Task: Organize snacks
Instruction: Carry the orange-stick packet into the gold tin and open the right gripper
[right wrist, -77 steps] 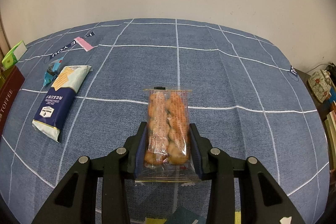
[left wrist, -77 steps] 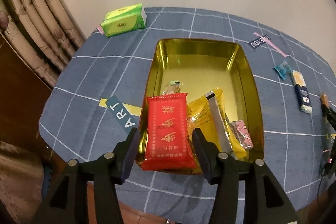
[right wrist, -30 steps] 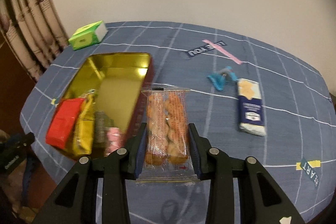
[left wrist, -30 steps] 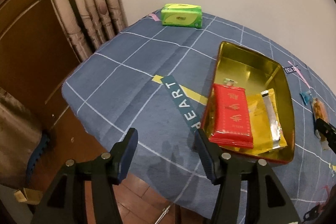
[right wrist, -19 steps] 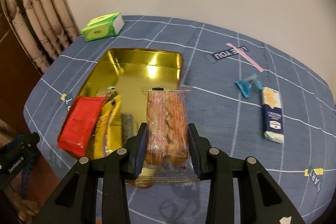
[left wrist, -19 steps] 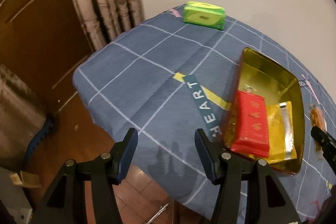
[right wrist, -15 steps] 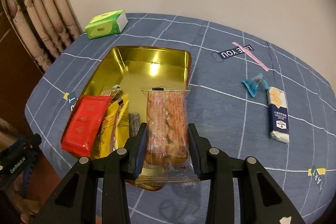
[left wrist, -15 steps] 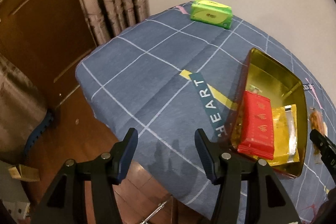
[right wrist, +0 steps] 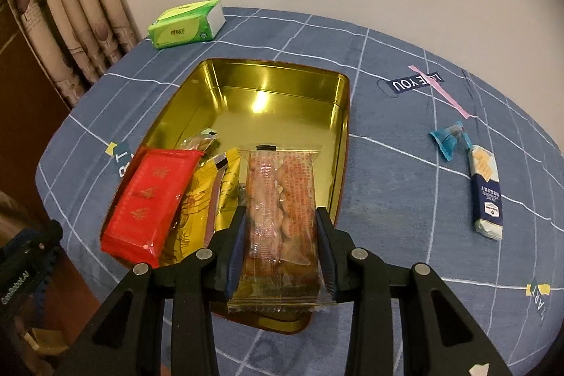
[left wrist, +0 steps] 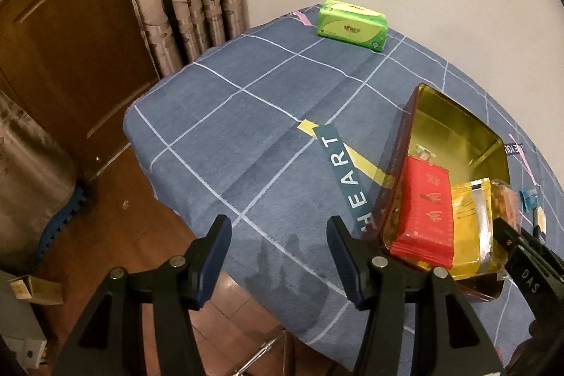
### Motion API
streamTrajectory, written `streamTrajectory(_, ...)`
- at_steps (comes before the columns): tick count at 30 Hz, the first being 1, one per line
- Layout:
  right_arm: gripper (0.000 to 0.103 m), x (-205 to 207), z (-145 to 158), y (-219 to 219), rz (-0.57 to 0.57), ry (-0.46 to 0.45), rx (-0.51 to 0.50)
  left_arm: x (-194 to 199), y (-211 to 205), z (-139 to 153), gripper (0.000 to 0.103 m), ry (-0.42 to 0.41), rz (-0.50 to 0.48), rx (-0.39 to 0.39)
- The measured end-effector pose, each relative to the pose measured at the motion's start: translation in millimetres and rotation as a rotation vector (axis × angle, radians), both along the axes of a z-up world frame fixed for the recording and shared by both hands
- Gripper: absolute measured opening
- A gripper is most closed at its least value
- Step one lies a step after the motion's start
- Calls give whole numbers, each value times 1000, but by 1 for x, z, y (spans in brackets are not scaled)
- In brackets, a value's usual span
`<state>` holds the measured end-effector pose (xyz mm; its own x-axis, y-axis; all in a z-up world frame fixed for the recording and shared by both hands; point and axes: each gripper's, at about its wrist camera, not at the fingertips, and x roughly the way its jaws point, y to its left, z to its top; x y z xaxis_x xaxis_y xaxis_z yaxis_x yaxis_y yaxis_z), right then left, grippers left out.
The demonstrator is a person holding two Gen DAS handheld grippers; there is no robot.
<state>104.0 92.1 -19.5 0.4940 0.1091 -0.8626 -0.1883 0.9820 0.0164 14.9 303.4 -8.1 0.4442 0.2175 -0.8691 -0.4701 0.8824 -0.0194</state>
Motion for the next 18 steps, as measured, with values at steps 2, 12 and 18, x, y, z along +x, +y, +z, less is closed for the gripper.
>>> streamTrajectory(2,34,0,-1,-1,-2,11,16,1,-1,-1,58,3,-4,-7)
streamTrajectory(12,34,-6,-5,4,3,28,25,1,-2,-1,58,2,-8,-6)
streamTrajectory(18,36,-7,-6,2,2,30,25,1,-6,-1,58,-4,-22,-6)
